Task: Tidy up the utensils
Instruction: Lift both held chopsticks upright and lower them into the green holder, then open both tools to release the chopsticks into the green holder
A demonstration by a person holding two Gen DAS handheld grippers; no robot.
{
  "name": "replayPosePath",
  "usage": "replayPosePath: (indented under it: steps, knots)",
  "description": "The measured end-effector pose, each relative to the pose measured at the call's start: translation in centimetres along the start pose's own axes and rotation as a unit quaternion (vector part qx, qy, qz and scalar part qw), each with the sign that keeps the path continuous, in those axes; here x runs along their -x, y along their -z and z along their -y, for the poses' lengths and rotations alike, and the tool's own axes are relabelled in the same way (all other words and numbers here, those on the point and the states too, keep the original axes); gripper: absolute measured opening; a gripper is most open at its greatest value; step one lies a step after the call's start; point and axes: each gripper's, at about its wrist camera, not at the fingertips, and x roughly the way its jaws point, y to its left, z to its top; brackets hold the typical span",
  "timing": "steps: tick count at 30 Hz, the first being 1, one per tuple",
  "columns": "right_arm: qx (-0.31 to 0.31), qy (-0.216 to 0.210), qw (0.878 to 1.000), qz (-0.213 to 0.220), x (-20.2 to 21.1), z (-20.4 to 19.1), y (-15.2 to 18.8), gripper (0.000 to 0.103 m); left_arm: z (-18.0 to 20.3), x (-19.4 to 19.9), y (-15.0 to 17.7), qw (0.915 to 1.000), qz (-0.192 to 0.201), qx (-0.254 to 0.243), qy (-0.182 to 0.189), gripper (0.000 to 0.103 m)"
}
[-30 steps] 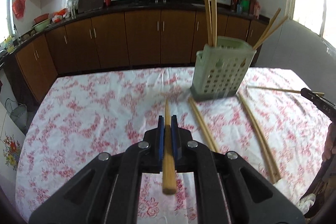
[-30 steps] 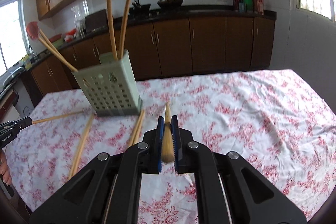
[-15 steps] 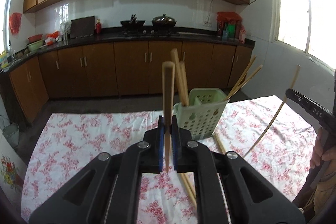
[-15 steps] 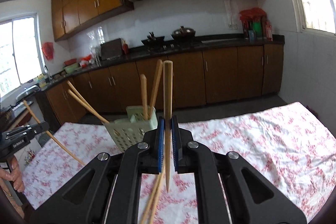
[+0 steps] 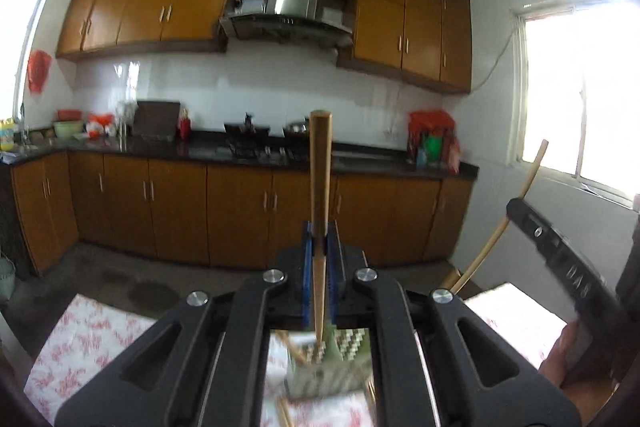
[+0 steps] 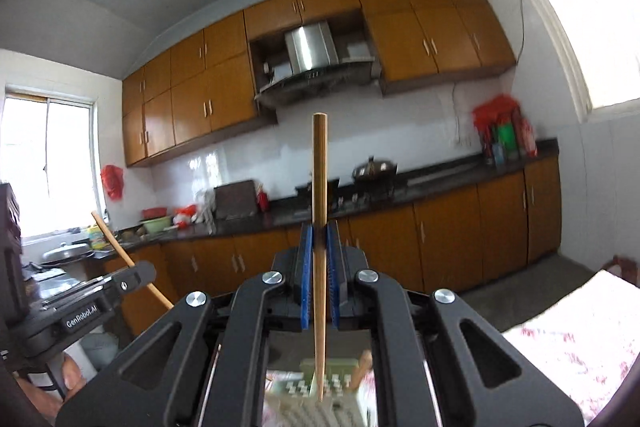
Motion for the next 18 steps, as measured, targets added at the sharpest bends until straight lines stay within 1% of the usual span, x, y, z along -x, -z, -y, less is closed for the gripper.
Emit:
replayPosePath:
  steps: [2, 4, 6, 8, 10, 12, 13, 14, 15, 16, 18]
  knots:
    - [0.002, 0.004, 1.000, 0.007, -1.0, 0.0, 0.8, 0.008, 0.4, -1.4, 0.4, 1.0000, 0.002, -0.003, -0.001, 0.008]
    - [0.002, 0.012, 1.000, 0.003, -2.1, 0.0, 2.0, 0.008, 0.6, -3.0, 1.6, 1.0000, -0.005, -0.004, -0.002, 0.008]
    - [0.002, 0.021, 1.000, -0.015, -3.4, 0.2, 3.3, 0.008, 0.4, -4.4, 3.0, 0.9998, -0.016, -0.004, -0.004, 0.008]
    - [-0.001, 0.024, 0.999, -0.047, -4.3, 0.3, 4.6, 0.008, 0.3, -5.5, 4.2, 0.9995, -0.031, -0.003, -0.001, 0.008]
    - [0.001, 0.024, 0.997, -0.069, -4.5, 0.6, 5.5, 0.008, 0.1, -5.9, 5.0, 0.9991, -0.041, -0.005, 0.000, 0.008]
    - [0.004, 0.025, 0.997, -0.077, -4.1, 0.5, 5.7, 0.010, -0.1, -5.9, 5.4, 0.9988, -0.048, -0.005, 0.001, 0.008]
    - [0.004, 0.023, 0.996, -0.081, -4.0, 0.5, 5.6, 0.016, -0.2, -5.9, 5.4, 0.9988, -0.048, -0.003, 0.003, 0.009]
    - [0.004, 0.022, 0.996, -0.084, -3.7, 0.5, 5.3, 0.026, -0.2, -5.7, 5.3, 0.9988, -0.048, -0.001, 0.005, 0.010]
    - [0.004, 0.021, 0.996, -0.084, -3.4, 0.7, 4.9, 0.032, -0.4, -5.4, 5.2, 0.9989, -0.047, 0.000, 0.005, 0.011]
    - [0.006, 0.023, 0.997, -0.080, -2.7, 0.8, 4.4, 0.035, -0.5, -5.0, 5.1, 0.9990, -0.045, 0.001, 0.003, 0.012]
    - [0.012, 0.022, 0.997, -0.078, -2.1, 0.8, 3.8, 0.035, -0.9, -3.9, 4.8, 0.9991, -0.042, 0.003, 0.001, 0.022]
